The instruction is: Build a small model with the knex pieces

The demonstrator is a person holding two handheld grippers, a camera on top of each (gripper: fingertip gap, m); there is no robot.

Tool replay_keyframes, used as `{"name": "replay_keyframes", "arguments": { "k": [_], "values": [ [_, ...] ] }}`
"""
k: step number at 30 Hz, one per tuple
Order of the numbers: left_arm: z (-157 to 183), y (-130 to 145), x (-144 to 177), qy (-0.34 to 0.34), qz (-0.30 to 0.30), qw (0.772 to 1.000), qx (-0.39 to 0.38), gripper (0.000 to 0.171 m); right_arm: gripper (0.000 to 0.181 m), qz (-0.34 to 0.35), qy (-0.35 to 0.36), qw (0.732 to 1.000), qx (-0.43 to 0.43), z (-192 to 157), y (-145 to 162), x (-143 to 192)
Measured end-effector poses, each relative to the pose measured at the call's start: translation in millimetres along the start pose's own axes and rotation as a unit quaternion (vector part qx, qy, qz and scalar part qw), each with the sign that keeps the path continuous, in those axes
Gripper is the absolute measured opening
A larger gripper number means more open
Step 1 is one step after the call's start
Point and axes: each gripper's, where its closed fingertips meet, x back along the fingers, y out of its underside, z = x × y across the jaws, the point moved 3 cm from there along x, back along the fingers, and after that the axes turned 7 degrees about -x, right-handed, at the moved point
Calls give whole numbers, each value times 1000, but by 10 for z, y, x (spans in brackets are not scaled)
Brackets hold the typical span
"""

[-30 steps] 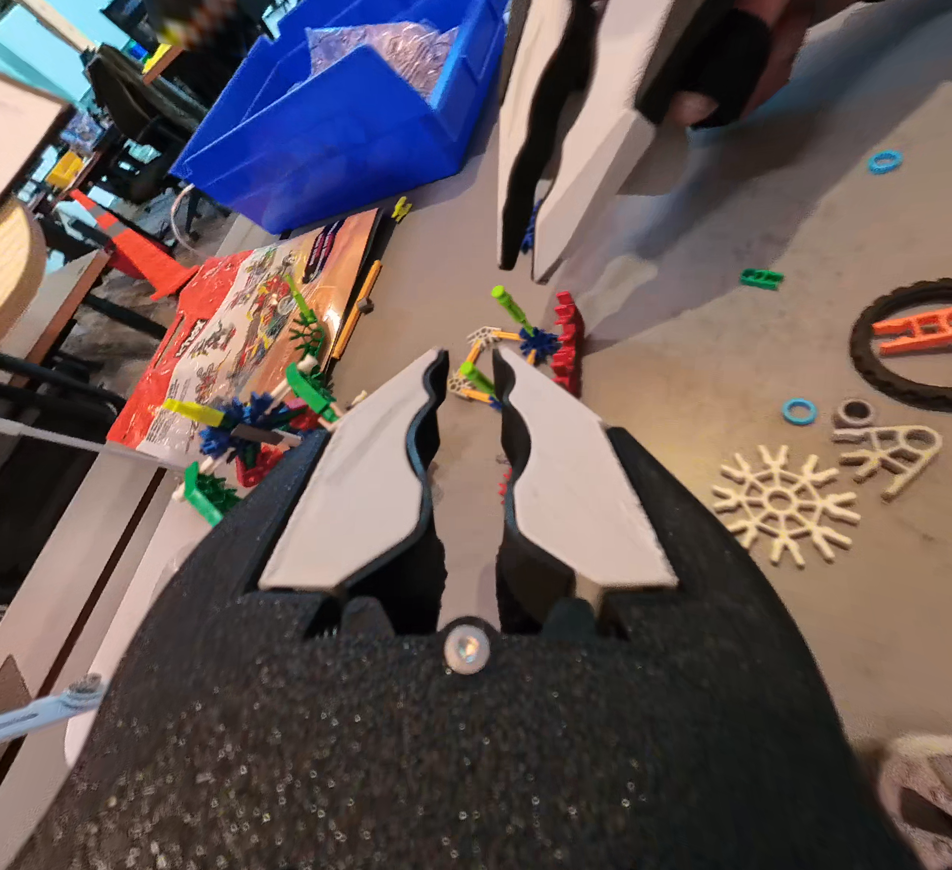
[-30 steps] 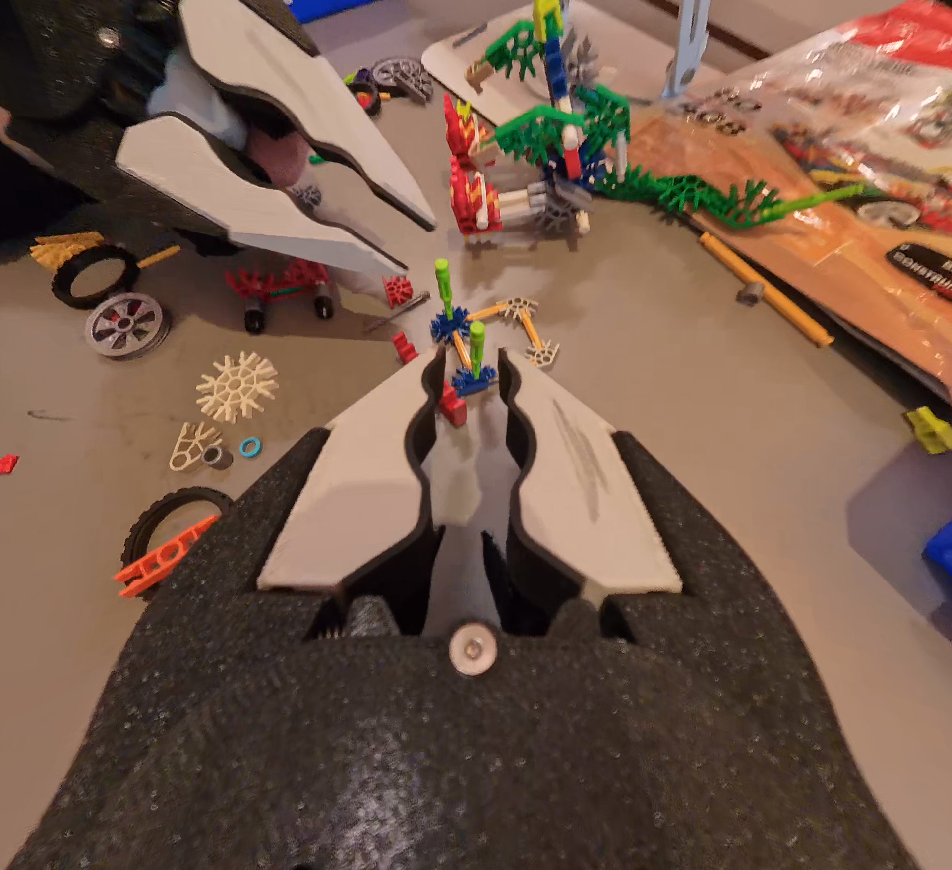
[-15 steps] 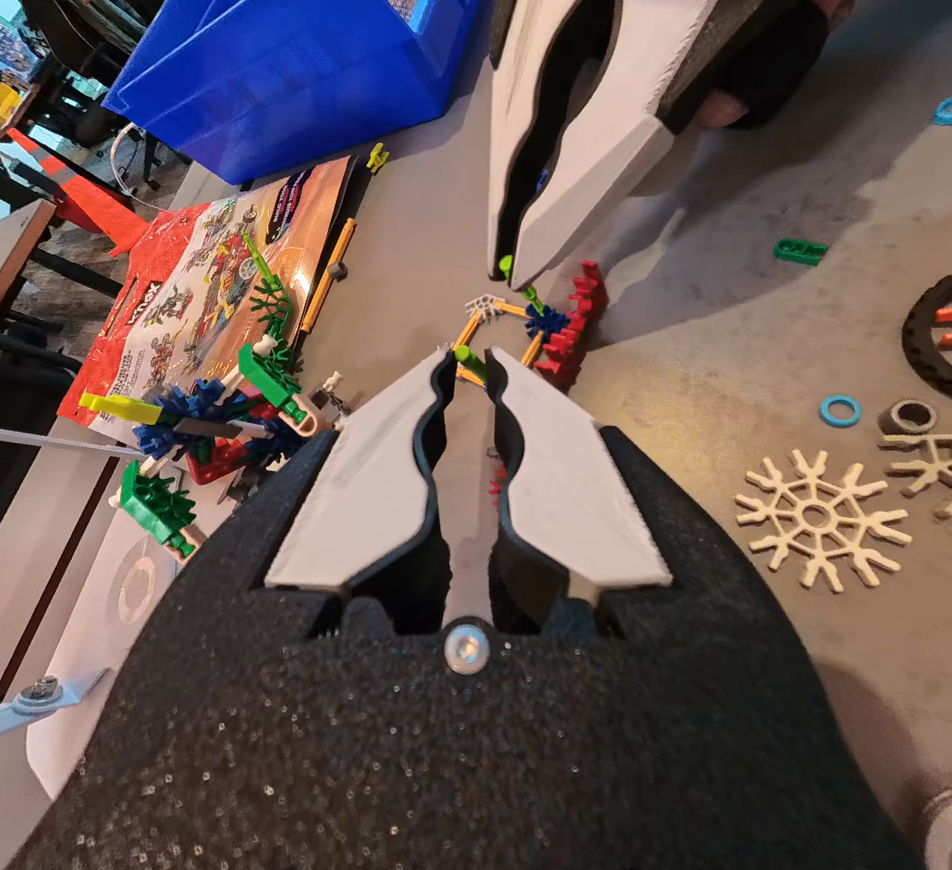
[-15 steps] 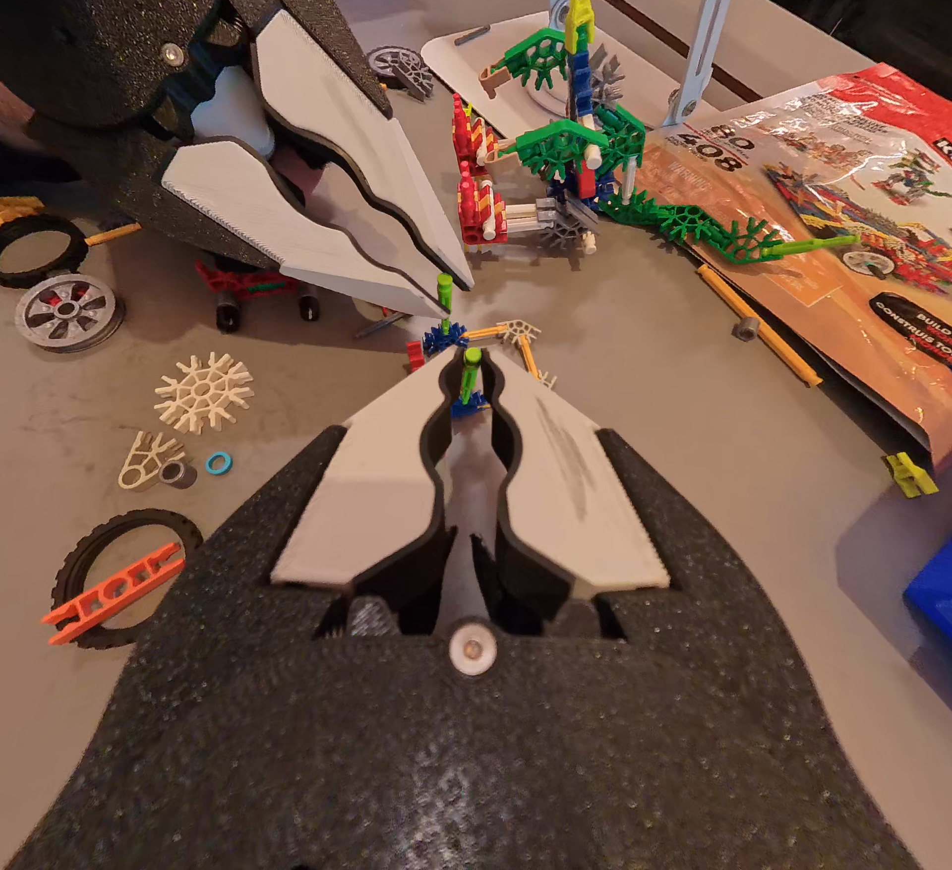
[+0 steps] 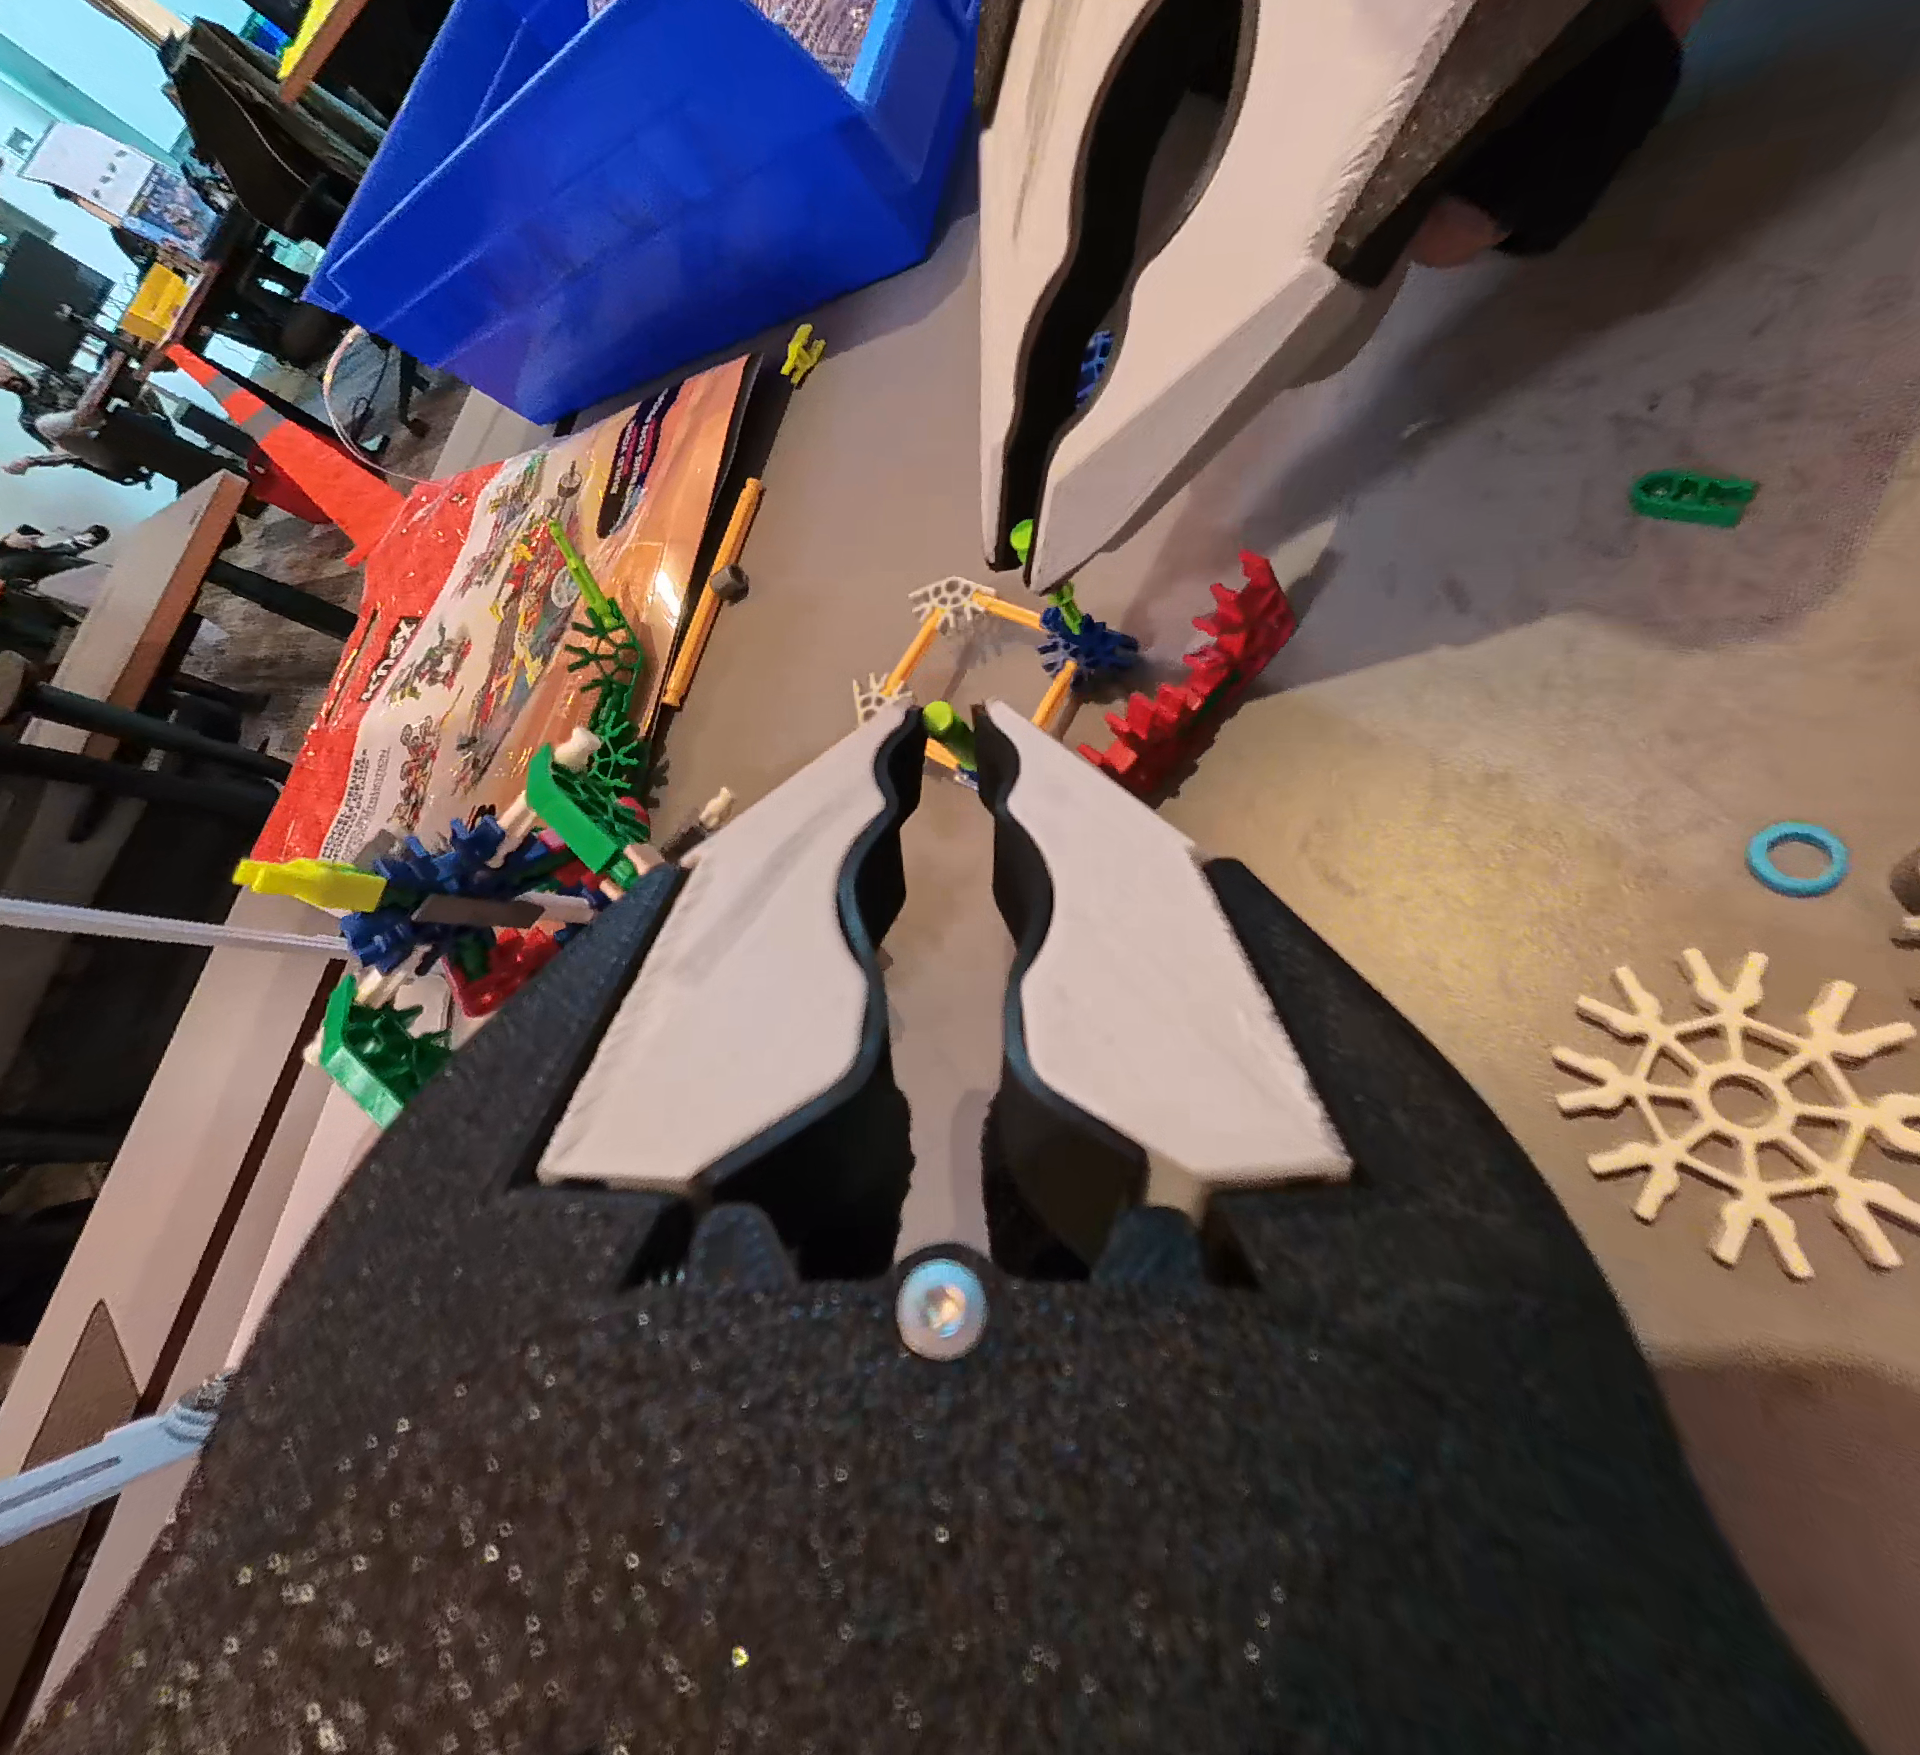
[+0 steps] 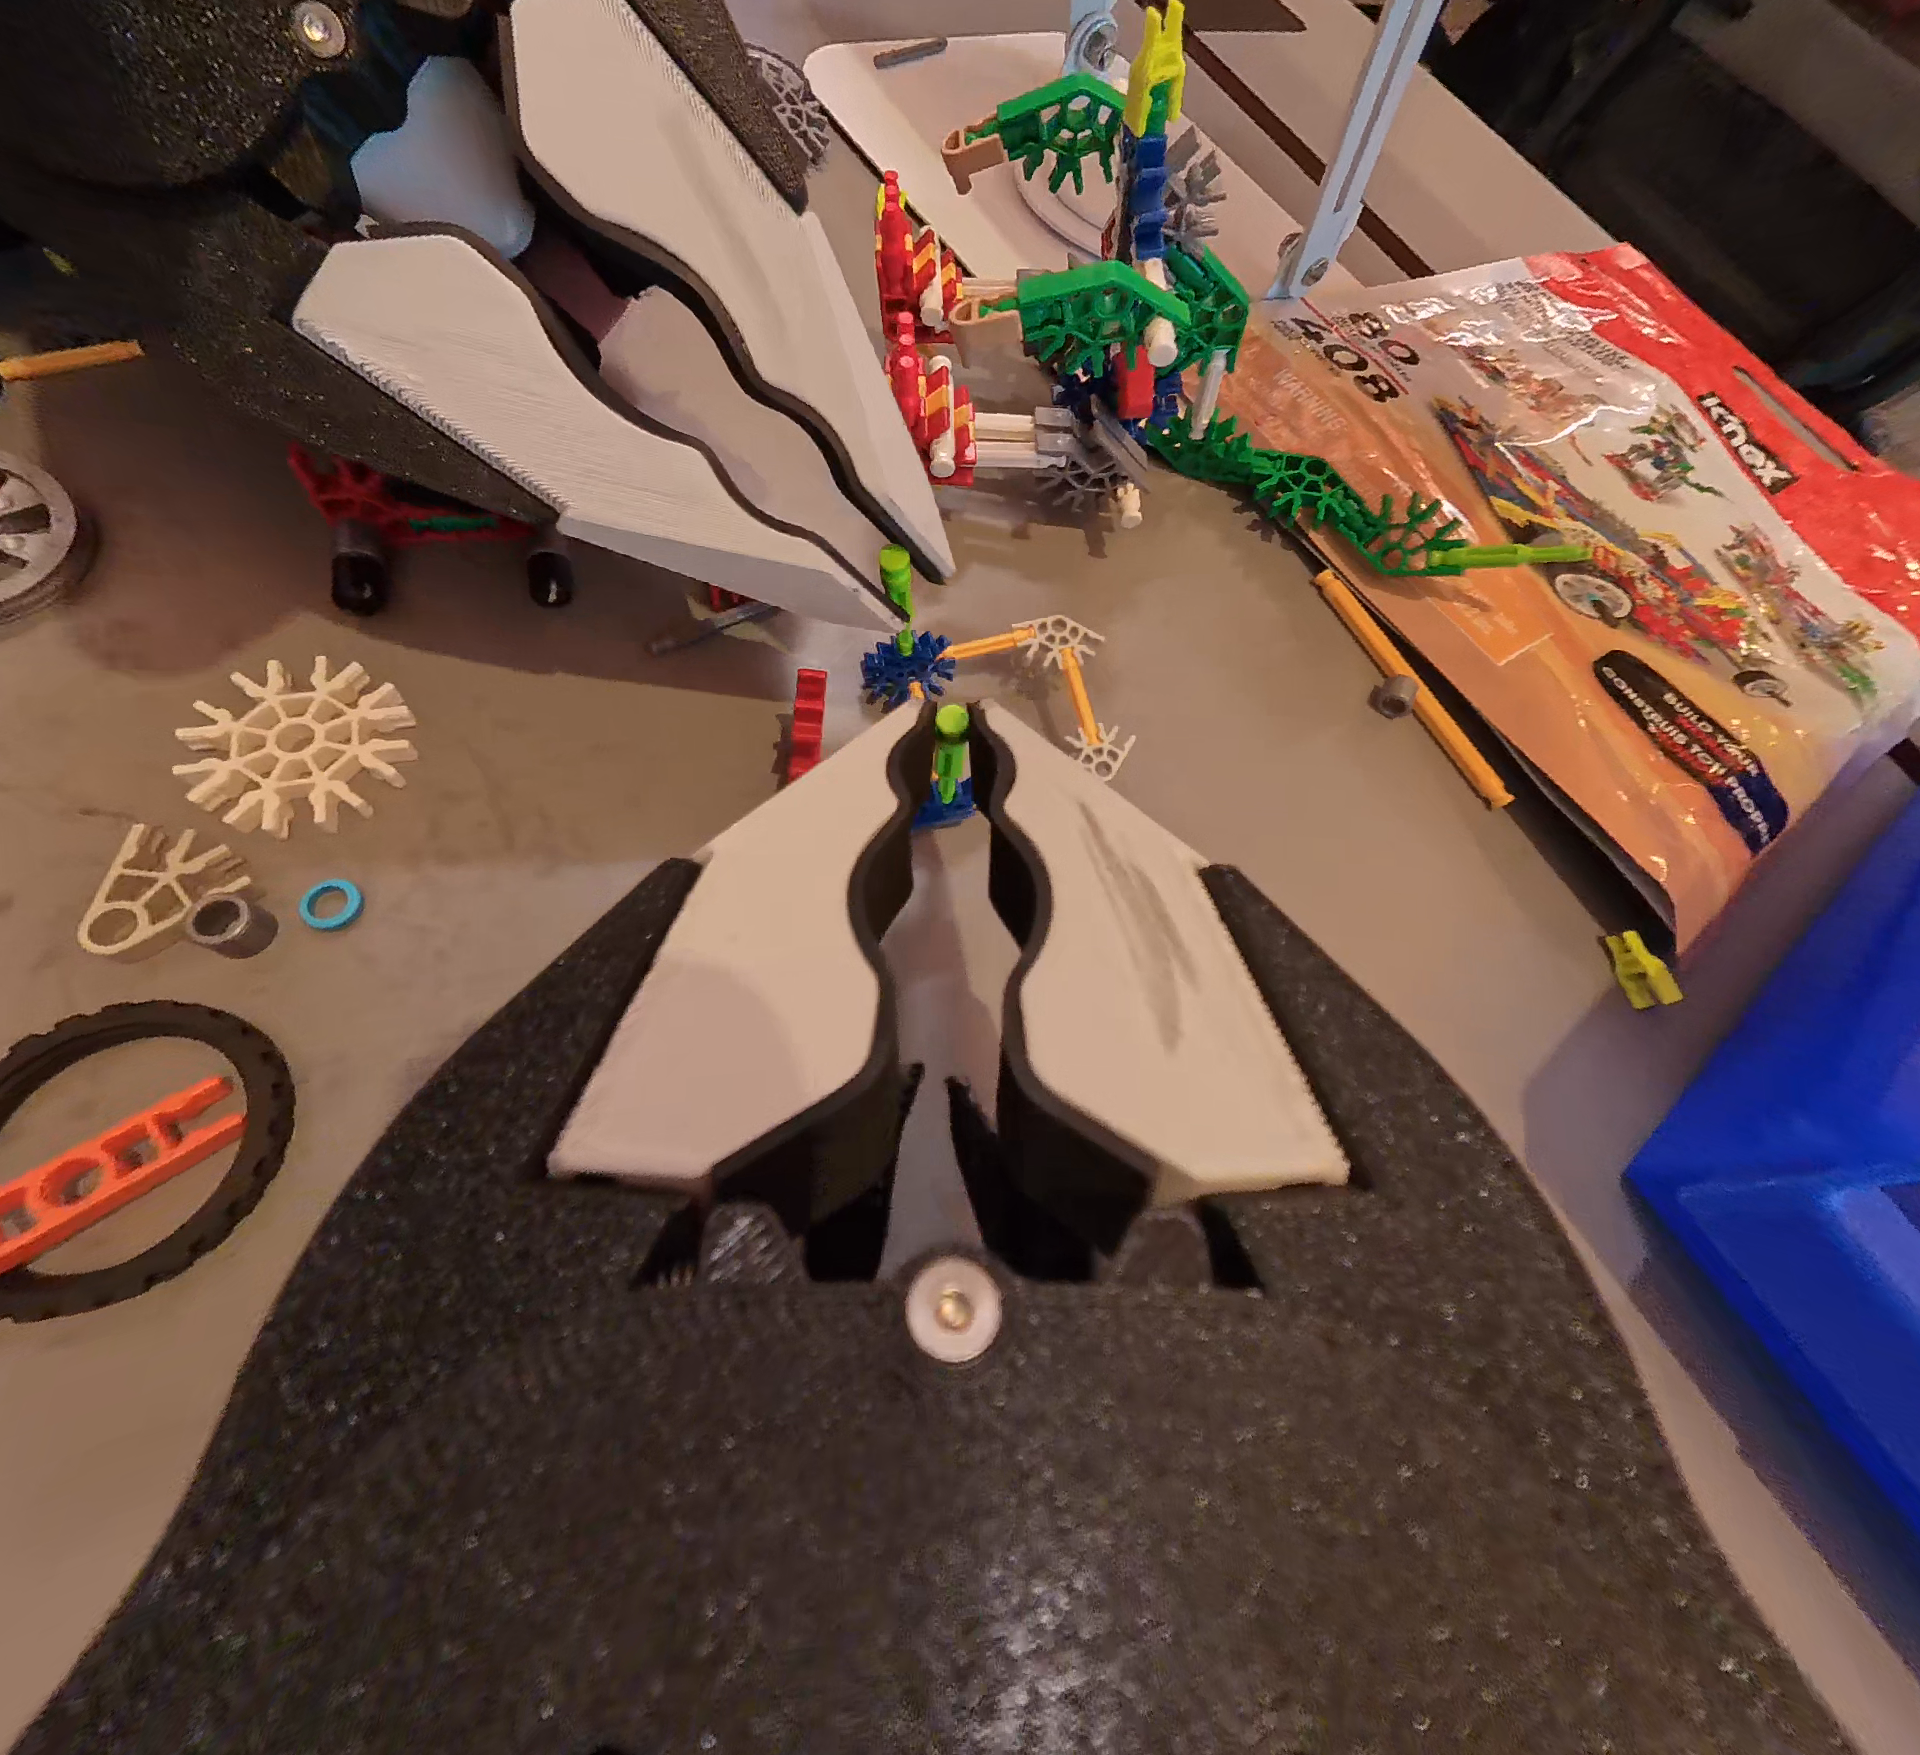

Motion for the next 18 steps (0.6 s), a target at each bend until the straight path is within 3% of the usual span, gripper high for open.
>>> {"name": "replay_keyframes", "arguments": {
  "k": [18],
  "values": [
    [83, -34, -38, 28, 11, 1000, 6, 14, 5, -25, 28, 997, 62, 25, 62, 66]
  ]
}}
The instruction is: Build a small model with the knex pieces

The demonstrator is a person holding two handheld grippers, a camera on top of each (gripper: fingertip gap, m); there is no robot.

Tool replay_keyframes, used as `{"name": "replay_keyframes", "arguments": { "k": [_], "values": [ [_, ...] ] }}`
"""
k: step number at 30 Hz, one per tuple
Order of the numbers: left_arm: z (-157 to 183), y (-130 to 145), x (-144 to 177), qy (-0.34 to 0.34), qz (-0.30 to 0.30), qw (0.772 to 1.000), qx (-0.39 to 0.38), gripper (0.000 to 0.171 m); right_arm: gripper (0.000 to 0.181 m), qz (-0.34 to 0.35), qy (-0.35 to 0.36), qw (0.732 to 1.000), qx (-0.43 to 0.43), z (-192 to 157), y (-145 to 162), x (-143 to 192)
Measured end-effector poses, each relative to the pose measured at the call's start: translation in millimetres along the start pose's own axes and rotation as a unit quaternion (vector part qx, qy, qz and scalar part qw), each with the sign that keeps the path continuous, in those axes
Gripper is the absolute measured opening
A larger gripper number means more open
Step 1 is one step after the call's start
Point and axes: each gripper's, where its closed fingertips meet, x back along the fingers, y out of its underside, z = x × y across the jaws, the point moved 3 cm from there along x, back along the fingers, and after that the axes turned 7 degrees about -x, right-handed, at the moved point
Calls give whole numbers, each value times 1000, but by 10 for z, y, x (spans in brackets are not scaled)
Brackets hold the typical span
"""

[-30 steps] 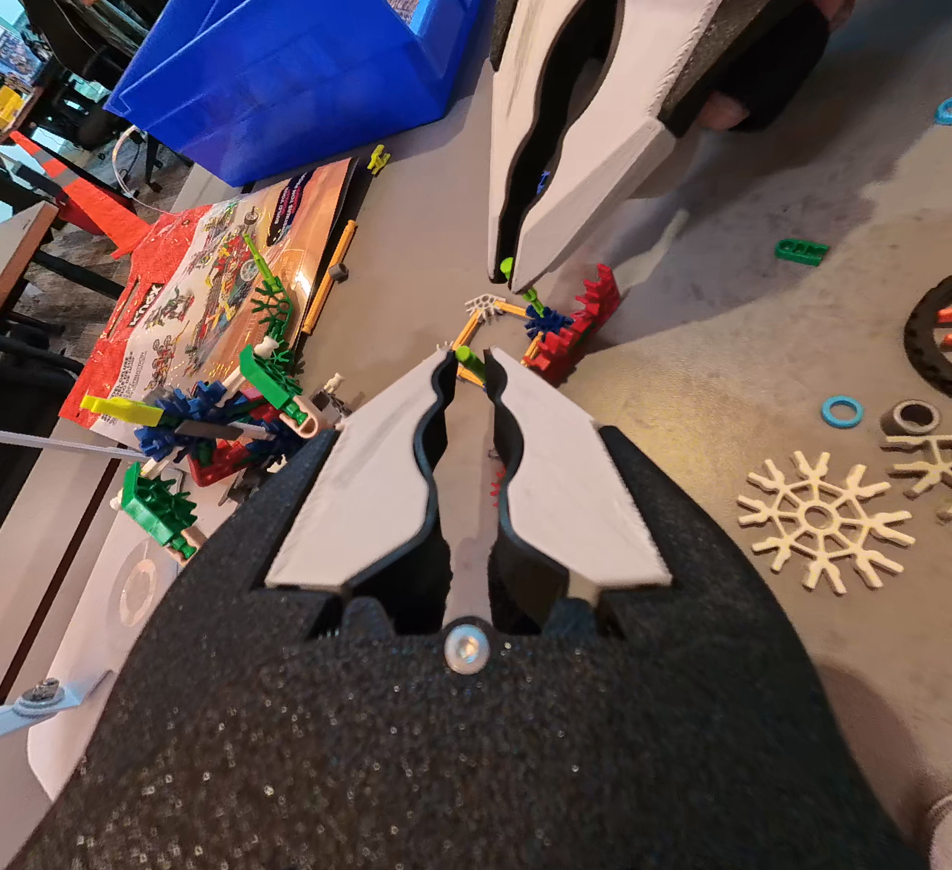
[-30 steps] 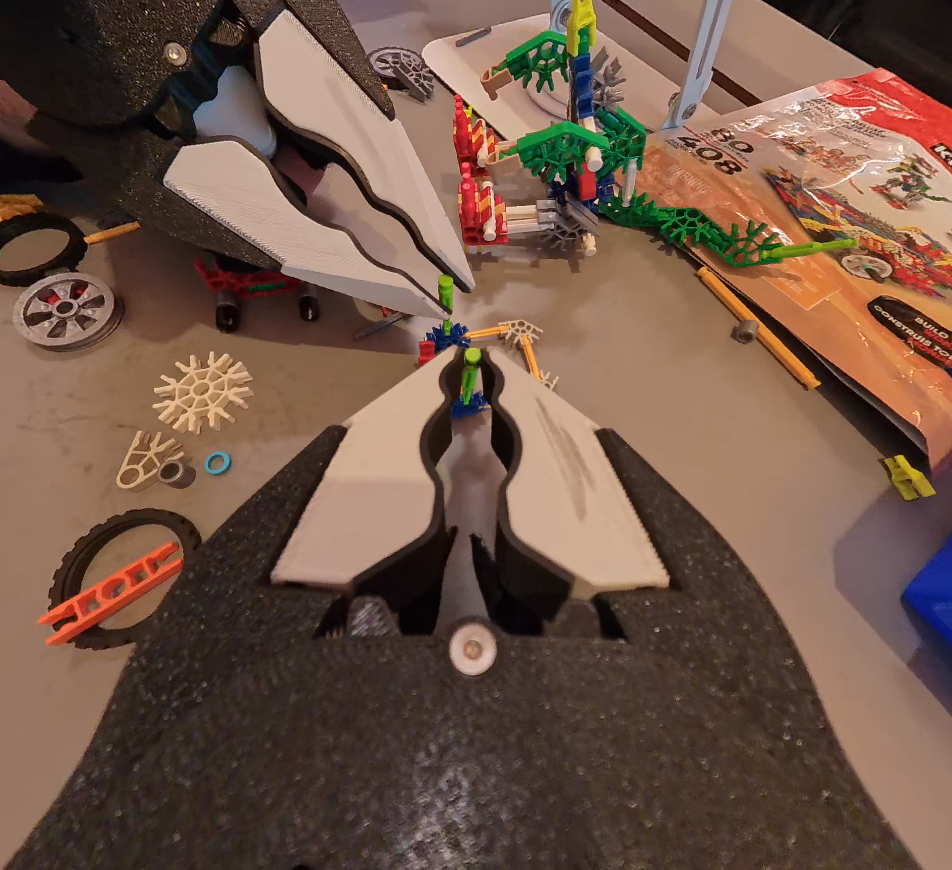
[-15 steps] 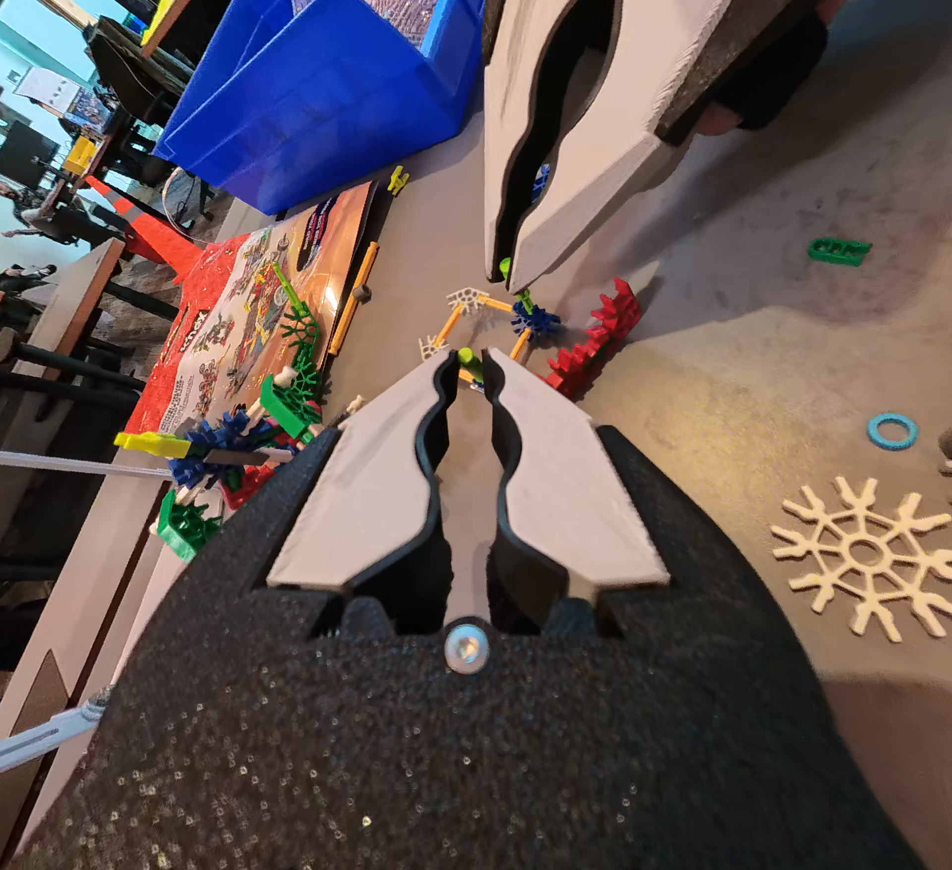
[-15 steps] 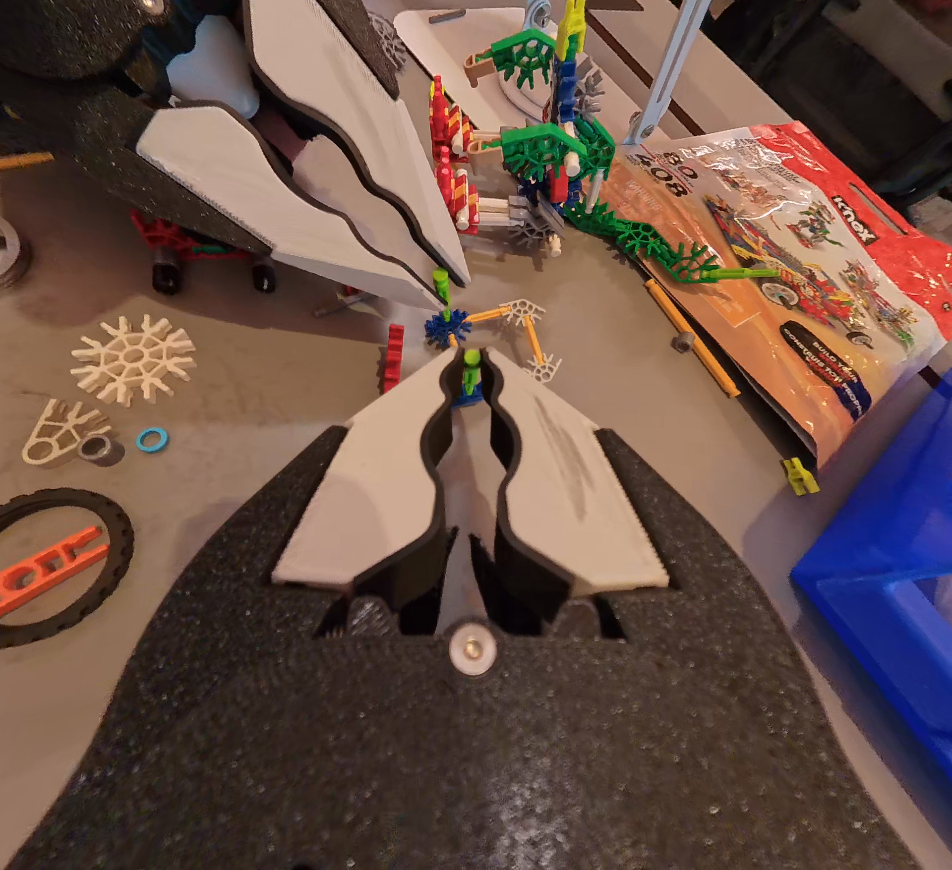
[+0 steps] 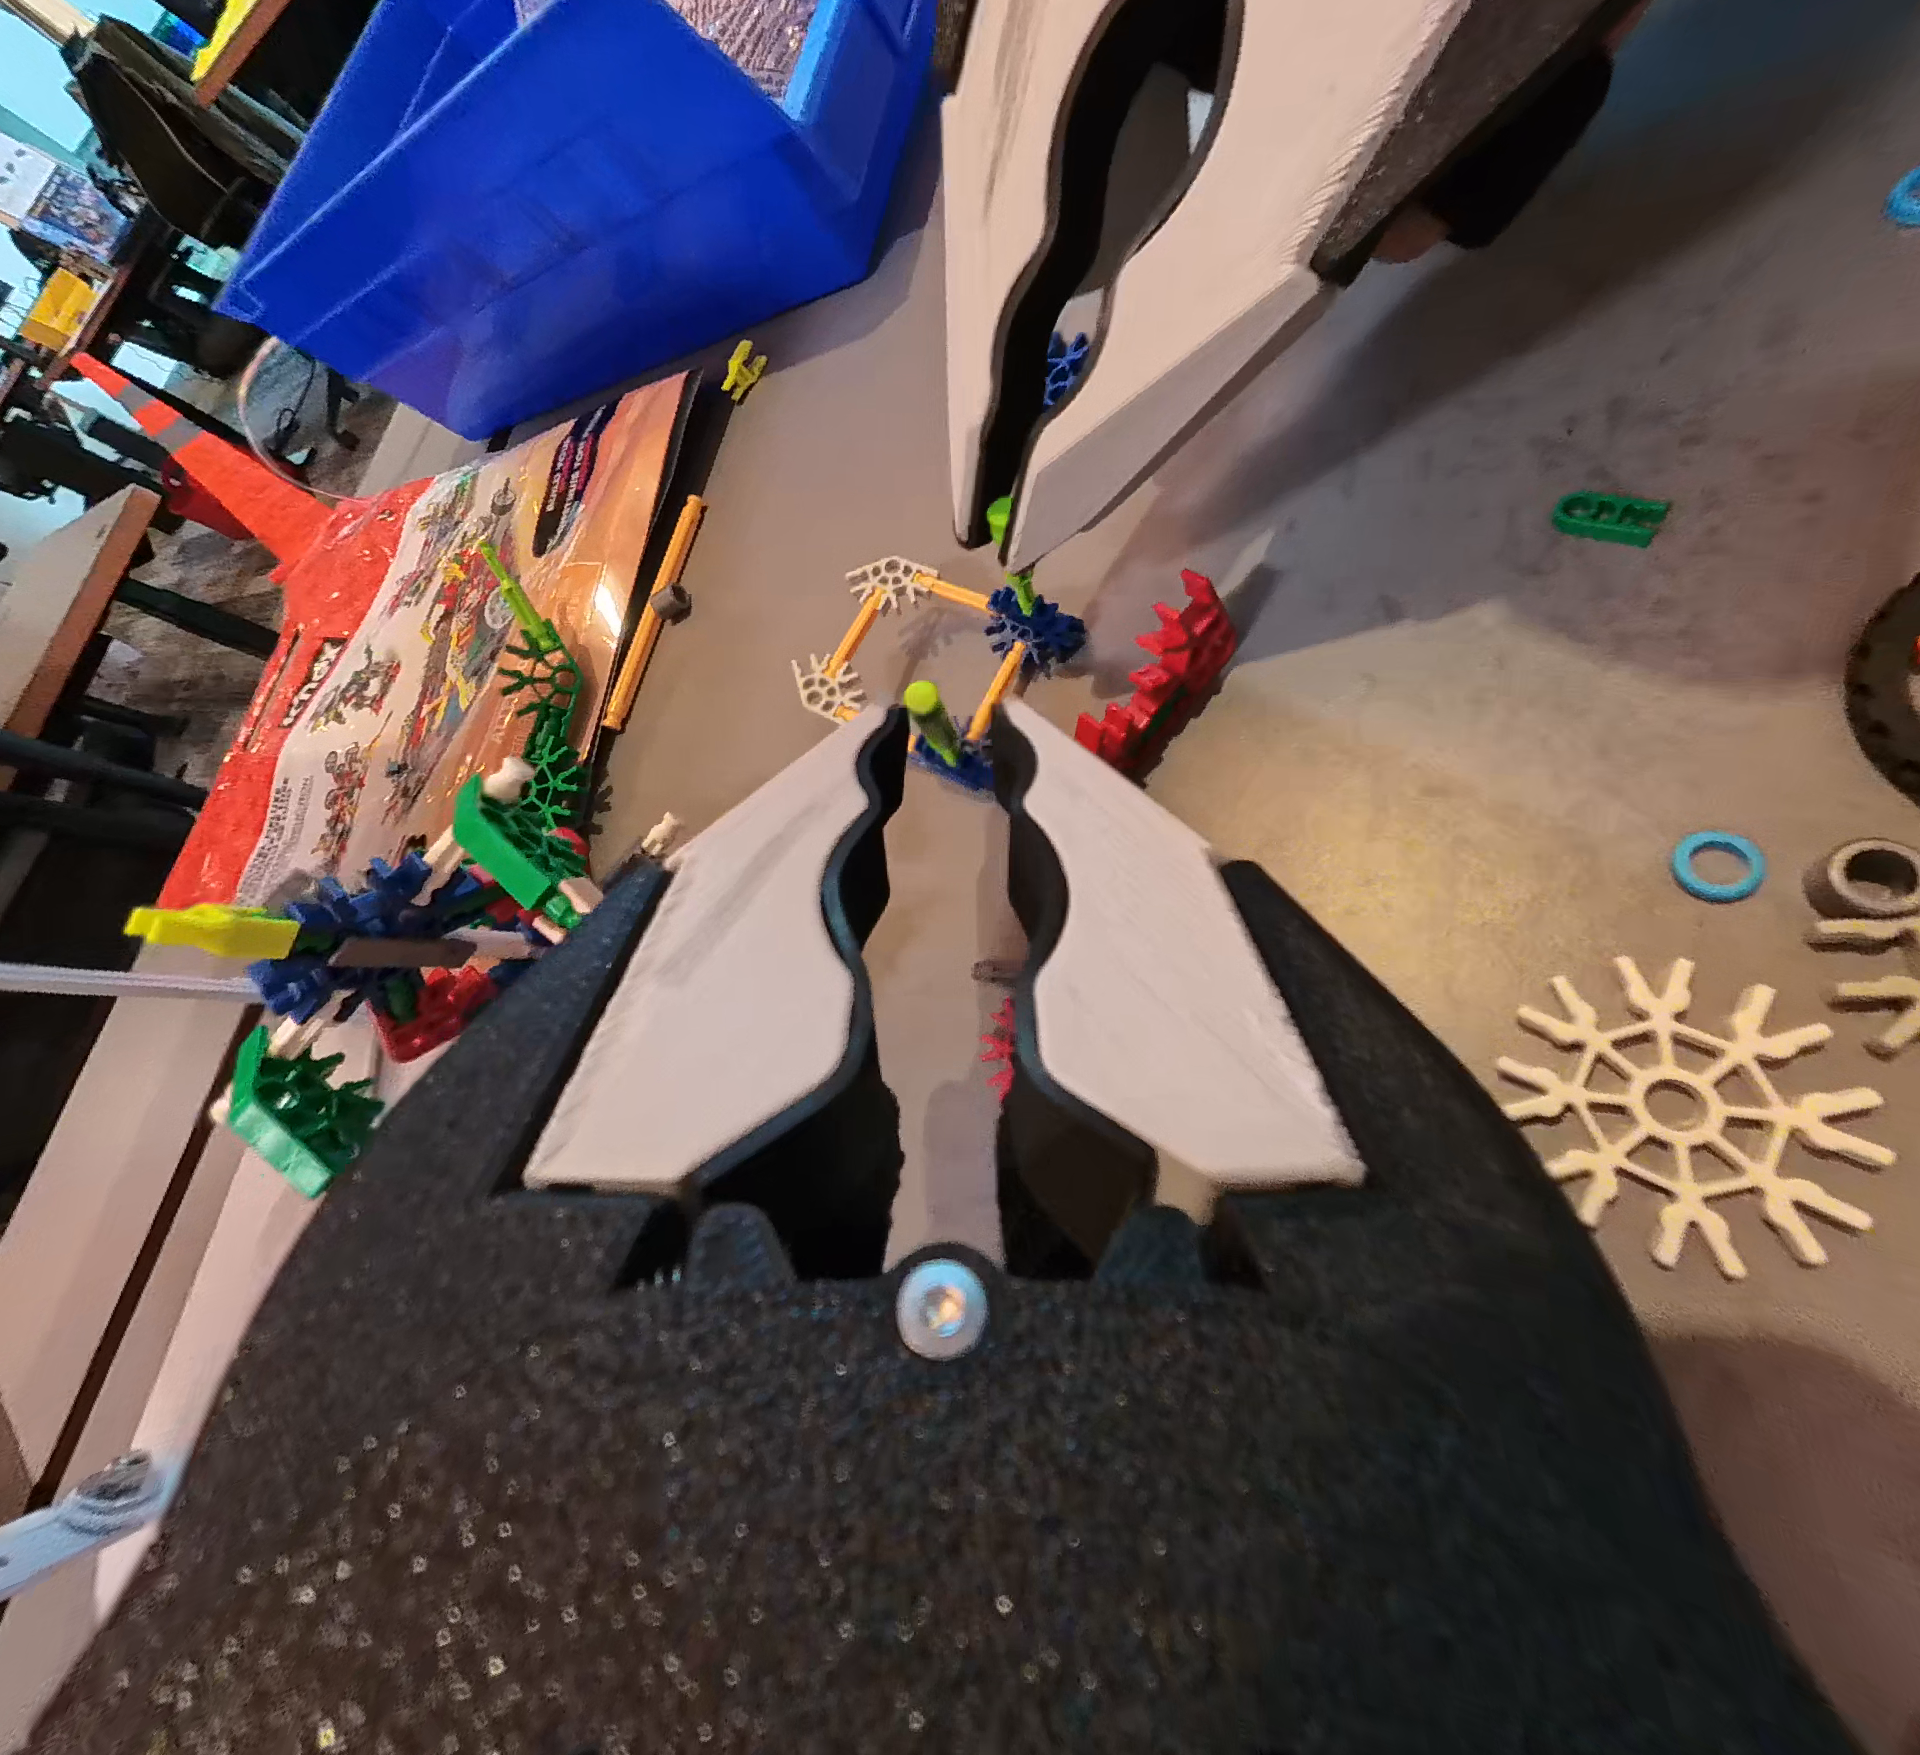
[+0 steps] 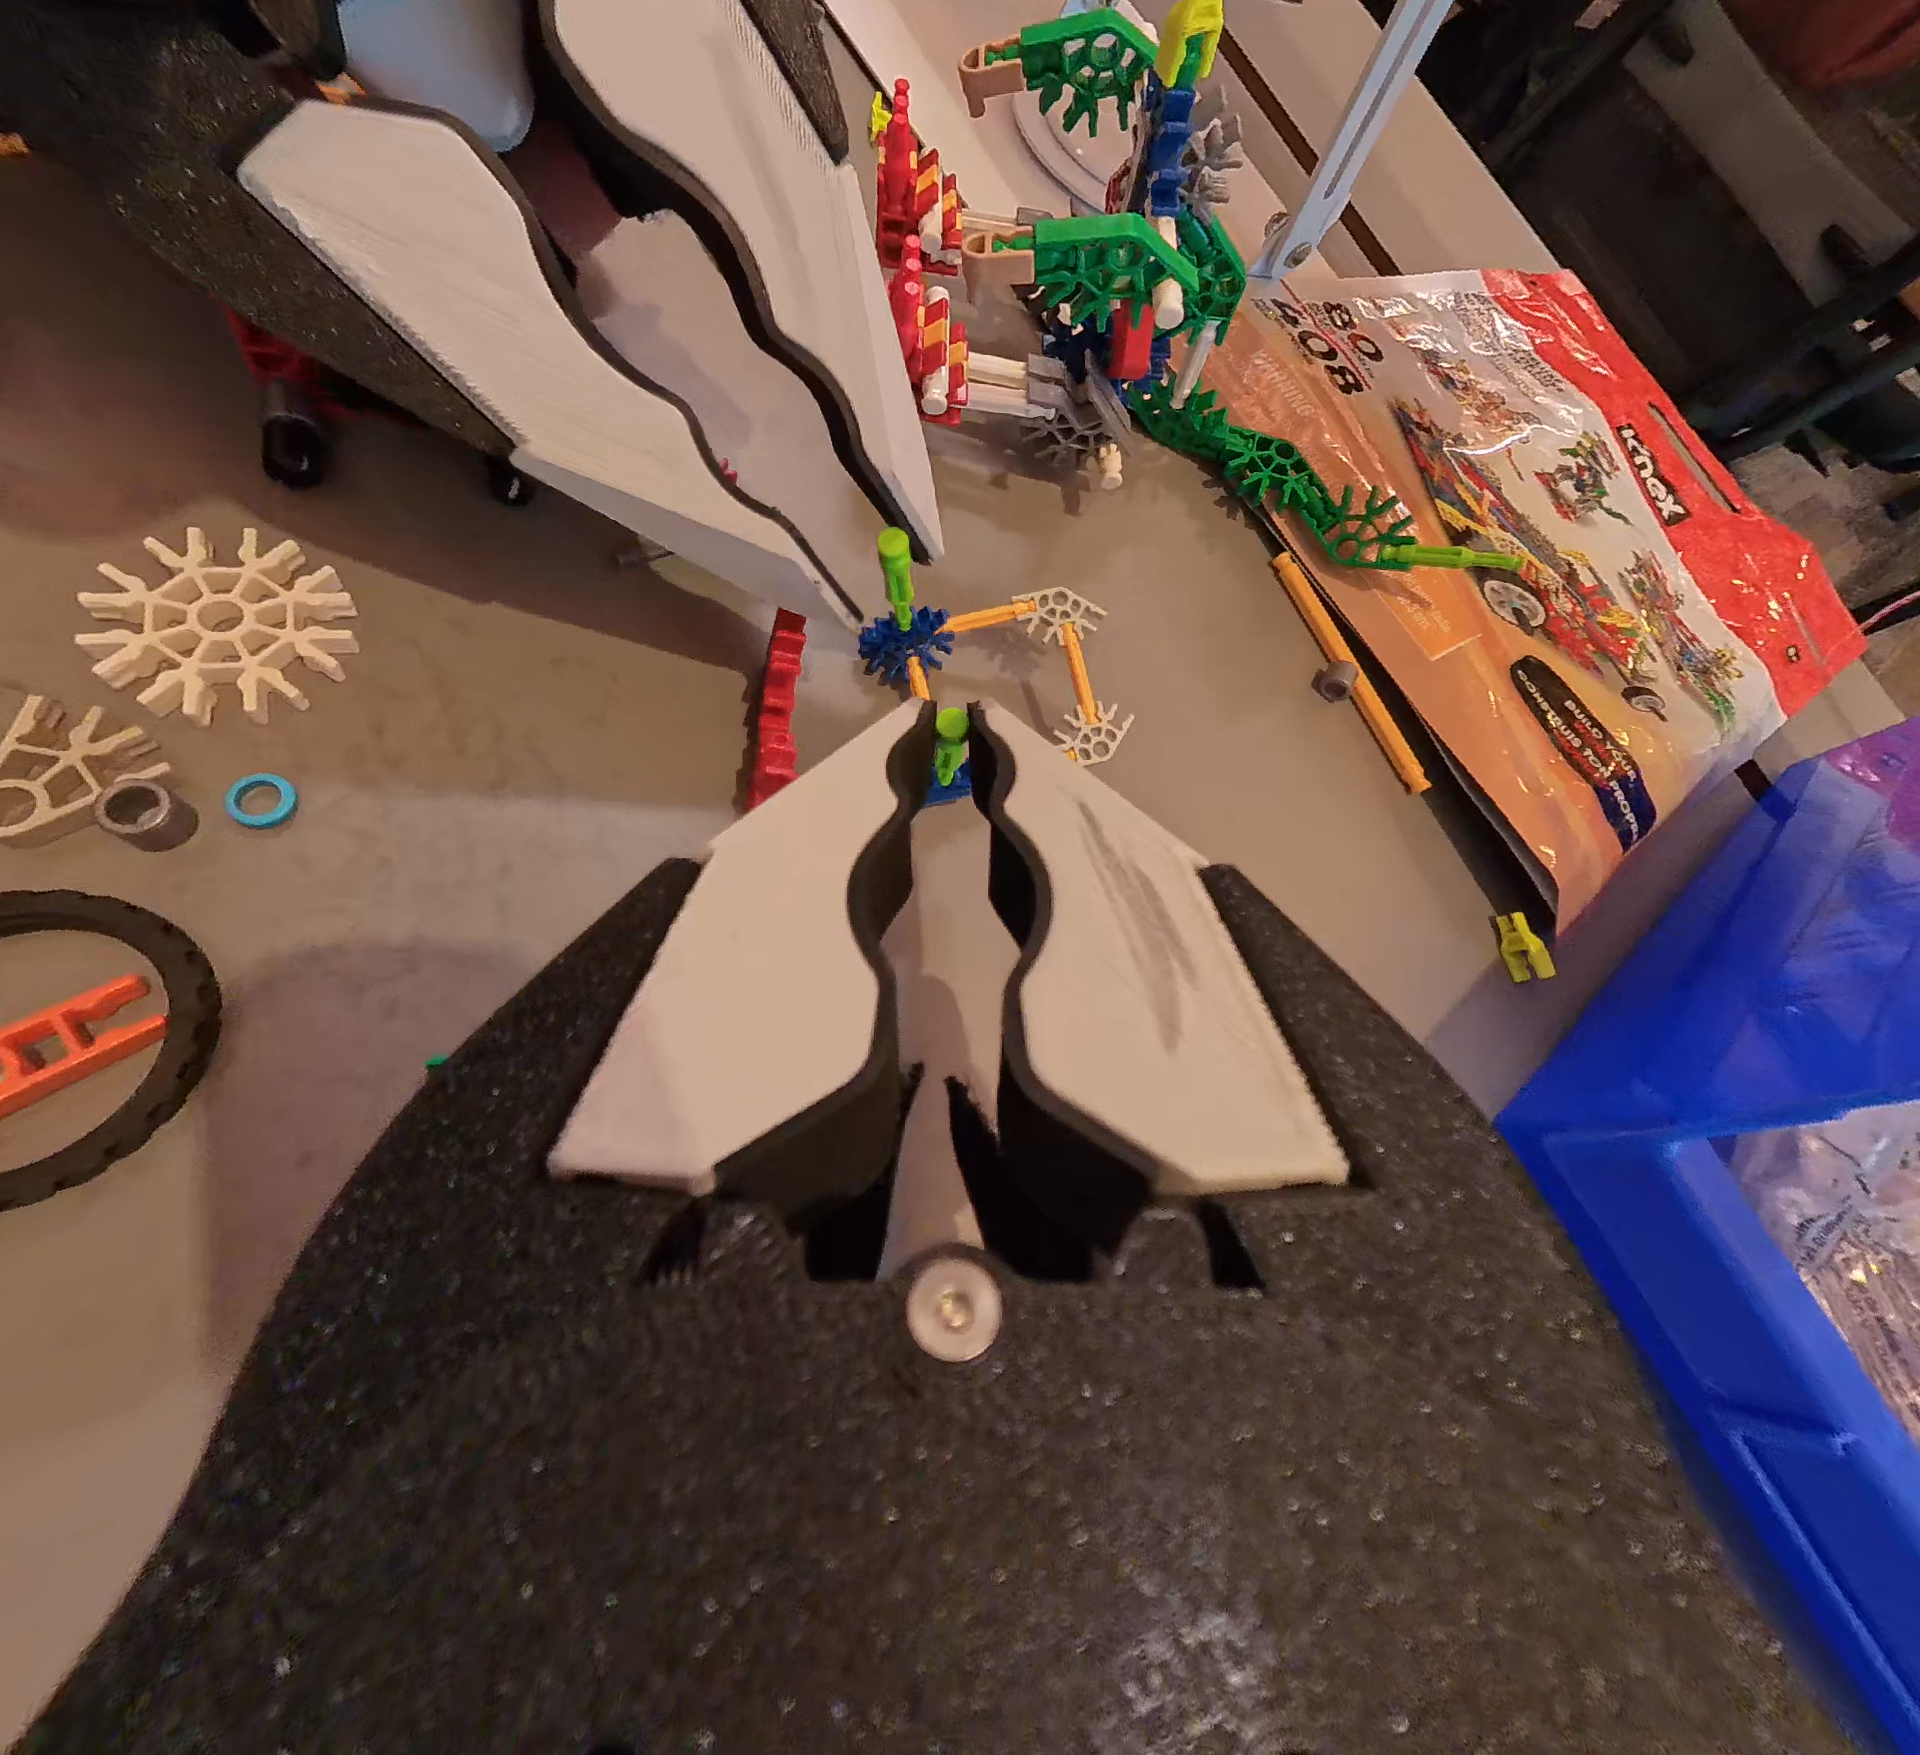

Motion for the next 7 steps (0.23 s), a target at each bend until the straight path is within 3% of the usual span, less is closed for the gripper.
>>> {"name": "replay_keyframes", "arguments": {
  "k": [7],
  "values": [
    [29, -59, 86, 28, 29, 999, 11, 18, 5, -3, -1, 1000, 0, -9, 5, 13]
  ]
}}
